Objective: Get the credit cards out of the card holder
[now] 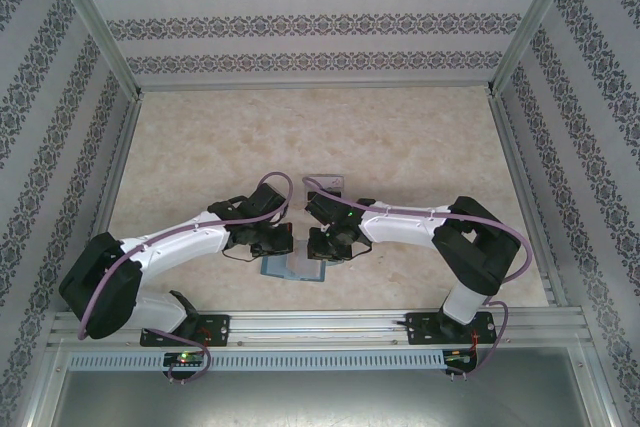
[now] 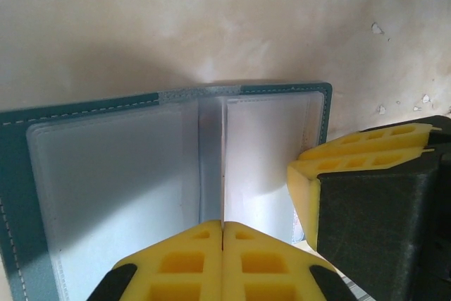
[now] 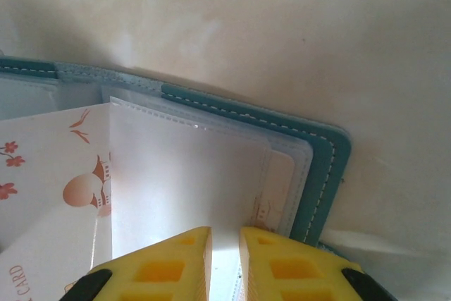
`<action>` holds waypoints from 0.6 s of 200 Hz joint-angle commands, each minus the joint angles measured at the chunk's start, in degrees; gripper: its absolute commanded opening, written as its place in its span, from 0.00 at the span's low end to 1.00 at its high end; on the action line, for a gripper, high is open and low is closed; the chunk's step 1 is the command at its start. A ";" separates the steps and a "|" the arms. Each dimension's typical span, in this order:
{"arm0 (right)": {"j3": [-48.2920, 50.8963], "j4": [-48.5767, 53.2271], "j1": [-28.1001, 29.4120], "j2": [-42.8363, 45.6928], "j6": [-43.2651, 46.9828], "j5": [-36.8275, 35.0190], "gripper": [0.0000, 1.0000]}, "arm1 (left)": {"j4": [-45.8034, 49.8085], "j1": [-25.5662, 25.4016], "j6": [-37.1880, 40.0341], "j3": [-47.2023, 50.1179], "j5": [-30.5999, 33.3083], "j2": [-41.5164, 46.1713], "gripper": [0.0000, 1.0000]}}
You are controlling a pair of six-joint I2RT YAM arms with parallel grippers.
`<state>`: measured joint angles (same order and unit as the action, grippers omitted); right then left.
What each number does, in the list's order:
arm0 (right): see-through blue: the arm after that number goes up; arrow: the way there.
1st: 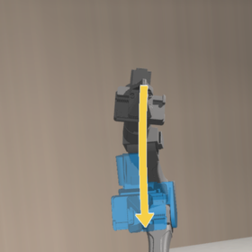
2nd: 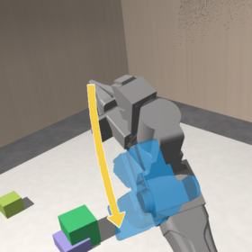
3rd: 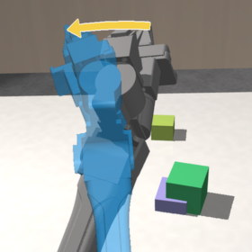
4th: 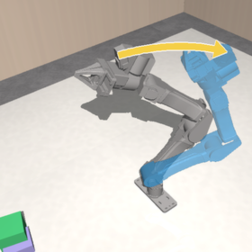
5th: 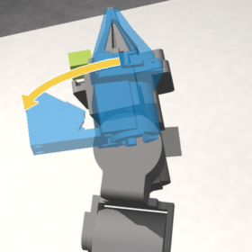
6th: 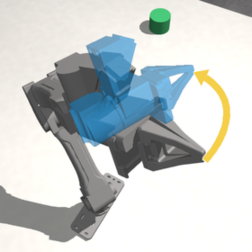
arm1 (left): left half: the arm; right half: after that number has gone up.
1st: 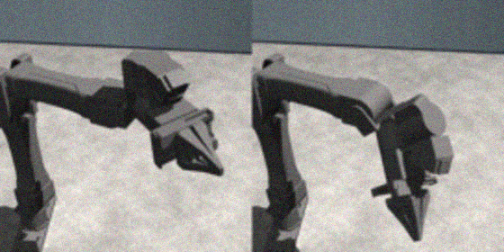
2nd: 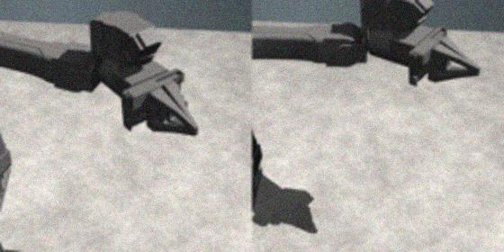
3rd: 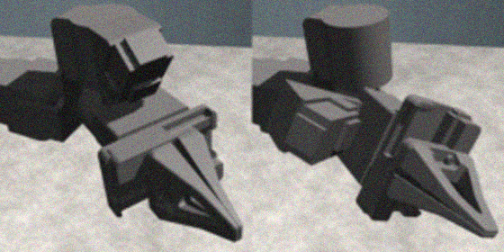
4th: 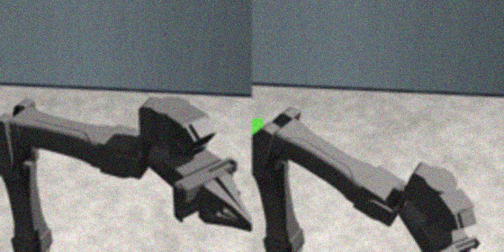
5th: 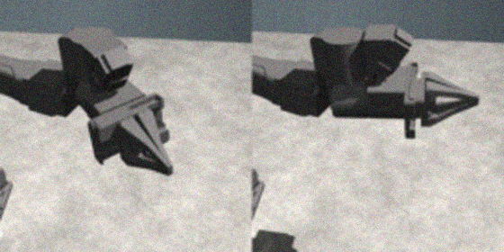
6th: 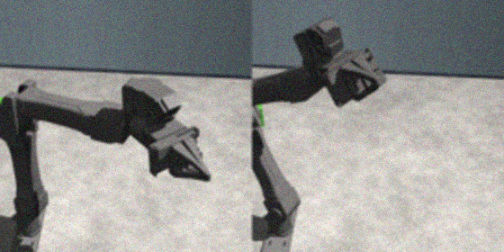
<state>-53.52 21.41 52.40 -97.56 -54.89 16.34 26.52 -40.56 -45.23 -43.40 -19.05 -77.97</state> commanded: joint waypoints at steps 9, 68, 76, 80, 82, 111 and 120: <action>-0.44 2.61 0.86 -0.26 1.02 -1.41 0.21 | 0.89 -1.02 0.57 -0.95 0.17 -0.27 0.04; 0.30 6.09 0.34 8.46 0.34 -5.68 0.26 | 7.51 -0.96 3.49 -4.31 5.06 4.07 0.00; 0.42 6.76 0.09 9.71 0.53 -6.03 0.26 | 8.56 -0.93 4.62 -5.24 5.50 4.15 0.00; 0.50 7.03 -0.12 10.25 0.59 -6.20 0.26 | 9.14 -0.93 5.35 -5.70 5.63 4.22 0.00; 0.51 7.23 -0.24 10.58 0.67 -6.27 0.26 | 9.40 -0.93 5.71 -5.90 5.67 4.17 0.00; 1.76 9.34 -2.35 14.43 1.76 -6.93 0.27 | 11.80 -0.93 14.82 -9.08 5.84 4.47 0.00; 2.44 9.69 -3.27 15.49 2.06 -7.05 0.27 | 11.73 -0.93 18.99 -9.65 5.08 4.83 0.00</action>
<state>-53.08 27.18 51.07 -84.68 -54.41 11.60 34.26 -40.93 -37.54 -50.63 -14.52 -74.67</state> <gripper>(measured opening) 0.270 0.067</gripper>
